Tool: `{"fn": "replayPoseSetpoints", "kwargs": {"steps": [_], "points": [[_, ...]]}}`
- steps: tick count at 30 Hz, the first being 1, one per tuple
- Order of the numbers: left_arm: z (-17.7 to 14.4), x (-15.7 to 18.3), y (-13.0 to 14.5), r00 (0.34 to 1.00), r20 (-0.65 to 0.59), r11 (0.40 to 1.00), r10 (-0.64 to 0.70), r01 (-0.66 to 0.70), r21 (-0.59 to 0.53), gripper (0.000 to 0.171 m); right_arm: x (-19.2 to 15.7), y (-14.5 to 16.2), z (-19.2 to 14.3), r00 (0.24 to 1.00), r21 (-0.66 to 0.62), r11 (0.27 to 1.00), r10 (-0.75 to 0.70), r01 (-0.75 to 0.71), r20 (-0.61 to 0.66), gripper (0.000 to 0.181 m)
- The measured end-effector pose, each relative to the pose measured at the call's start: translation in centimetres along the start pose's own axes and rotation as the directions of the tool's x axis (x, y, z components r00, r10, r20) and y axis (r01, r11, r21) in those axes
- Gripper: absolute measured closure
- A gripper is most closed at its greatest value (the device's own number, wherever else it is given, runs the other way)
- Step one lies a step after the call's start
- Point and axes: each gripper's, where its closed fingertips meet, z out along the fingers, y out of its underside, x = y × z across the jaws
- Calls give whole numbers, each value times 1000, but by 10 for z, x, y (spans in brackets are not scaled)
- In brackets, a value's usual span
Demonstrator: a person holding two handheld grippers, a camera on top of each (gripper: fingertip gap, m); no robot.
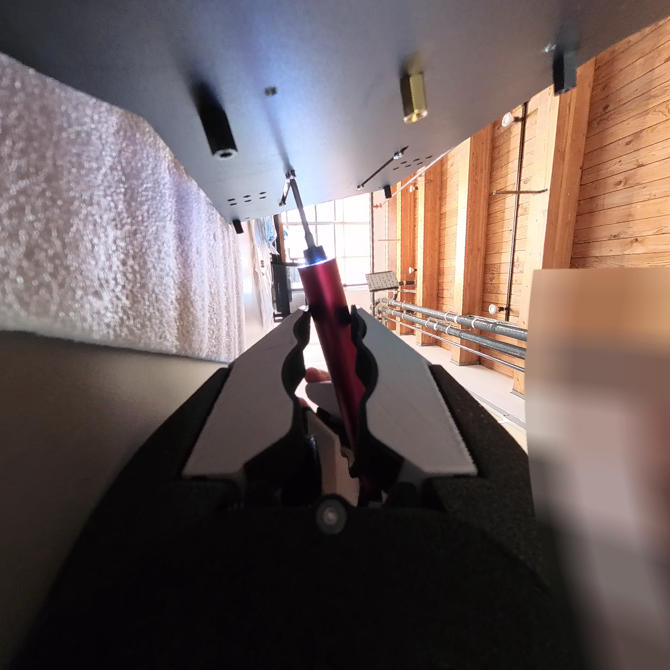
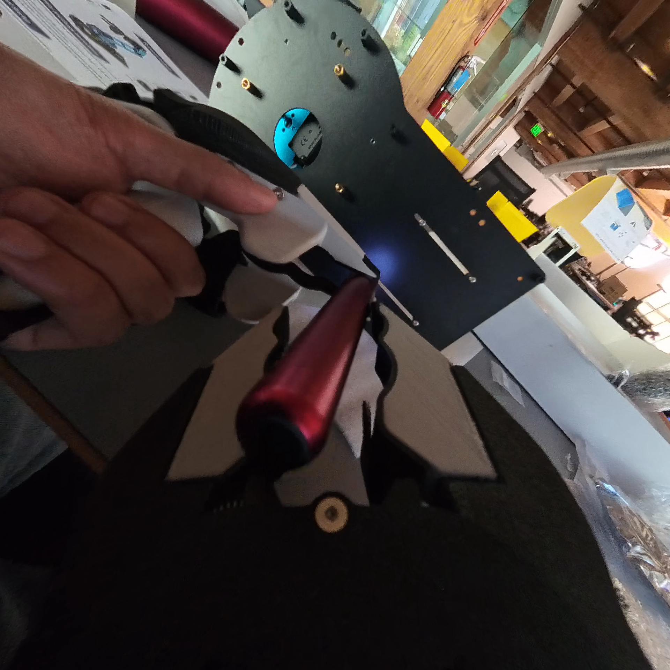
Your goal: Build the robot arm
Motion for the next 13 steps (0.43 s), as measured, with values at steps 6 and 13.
{"fn": "replayPoseSetpoints", "kwargs": {"steps": [6, 13], "points": [[0, 0, 0, 1000, -1, 1000, -6, 6, -10, 152, 22, 15, -12, 997, 3, 1000, -31, 31, -74, 134], [-1, 0, 0, 1000, 2, 1000, -9, 9, -17, 152, 15, 21, 10, 997, -60, 997, -37, 40, 62, 126]]}}
